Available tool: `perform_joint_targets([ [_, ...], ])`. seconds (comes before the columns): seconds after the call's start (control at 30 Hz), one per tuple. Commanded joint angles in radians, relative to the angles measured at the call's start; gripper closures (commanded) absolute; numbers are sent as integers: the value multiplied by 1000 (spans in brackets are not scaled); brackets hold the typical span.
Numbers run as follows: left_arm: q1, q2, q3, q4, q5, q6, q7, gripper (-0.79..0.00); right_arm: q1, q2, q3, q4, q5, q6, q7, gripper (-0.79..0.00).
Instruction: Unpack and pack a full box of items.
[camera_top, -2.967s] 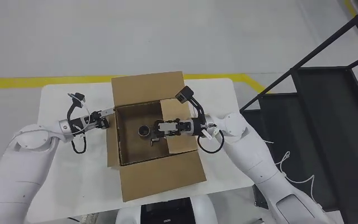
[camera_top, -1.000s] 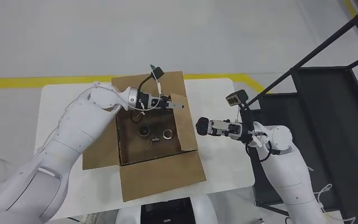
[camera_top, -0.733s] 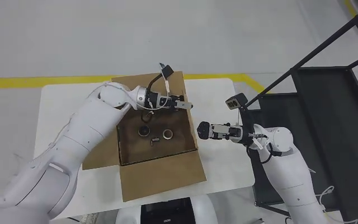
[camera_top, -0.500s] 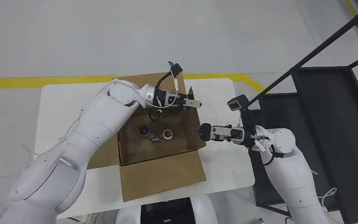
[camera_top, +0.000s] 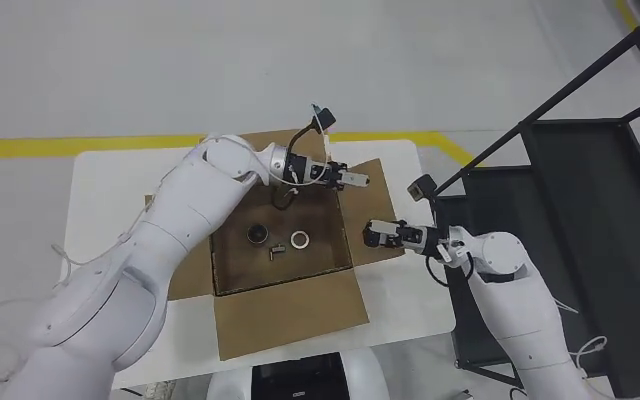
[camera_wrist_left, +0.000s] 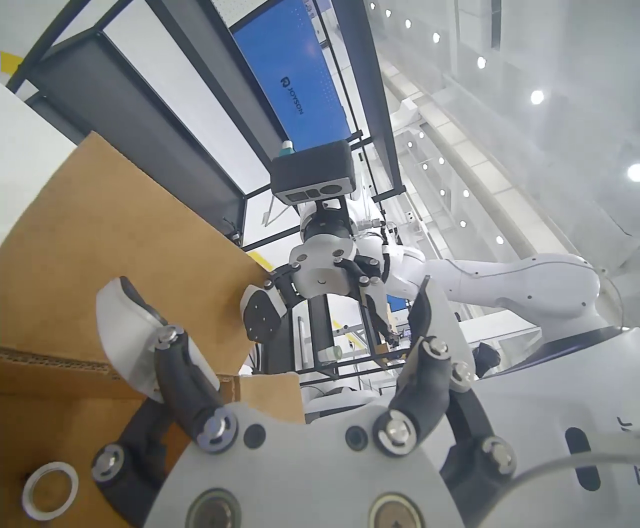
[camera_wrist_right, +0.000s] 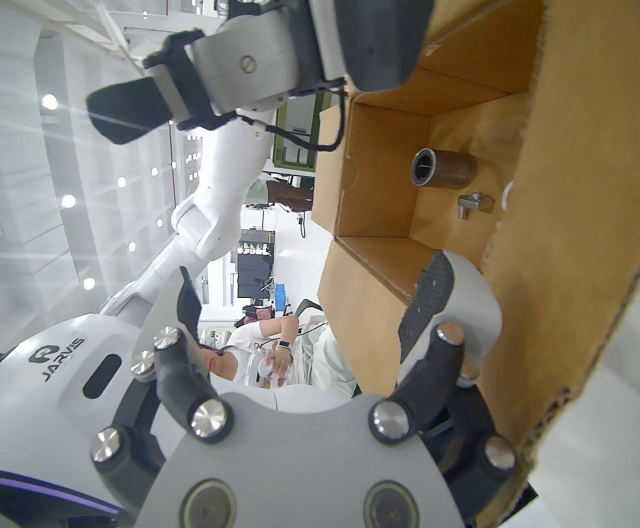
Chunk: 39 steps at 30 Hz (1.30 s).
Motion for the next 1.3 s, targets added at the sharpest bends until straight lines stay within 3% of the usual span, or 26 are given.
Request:
perform_joint_targets([
  [0.0, -5, 21, -21, -6, 10, 6, -6, -785, 6, -1, -15, 20, -5, -3, -13, -785],
  [0.13, -8, 83, -79, 4, 57, 0, 1, -785, 16, -3, -46, 66, -3, -20, -16, -785],
  [0.27, 1, 163, -160, -37, 101, 8, -8, -785, 33, -6, -83, 134, -17, -36, -32, -785],
  [0.53, 109, 345, -376, -269, 249, 94, -93, -785, 70, -8, -118, 238, -98, -57, -122, -785],
  [0.73, 249, 450, -602, -446, 292, 149, -137, -785, 92, -11, -152, 284, -104, -71, -131, -785],
  [0.97, 426, 515, -787, -624, 333, 243, -121, -785, 118, -16, -193, 299, -130, -71, -154, -785],
  [1.27, 541, 542, -875, -685, 328, 270, -83, -785, 127, -9, -150, 247, -17, -103, -133, -785],
])
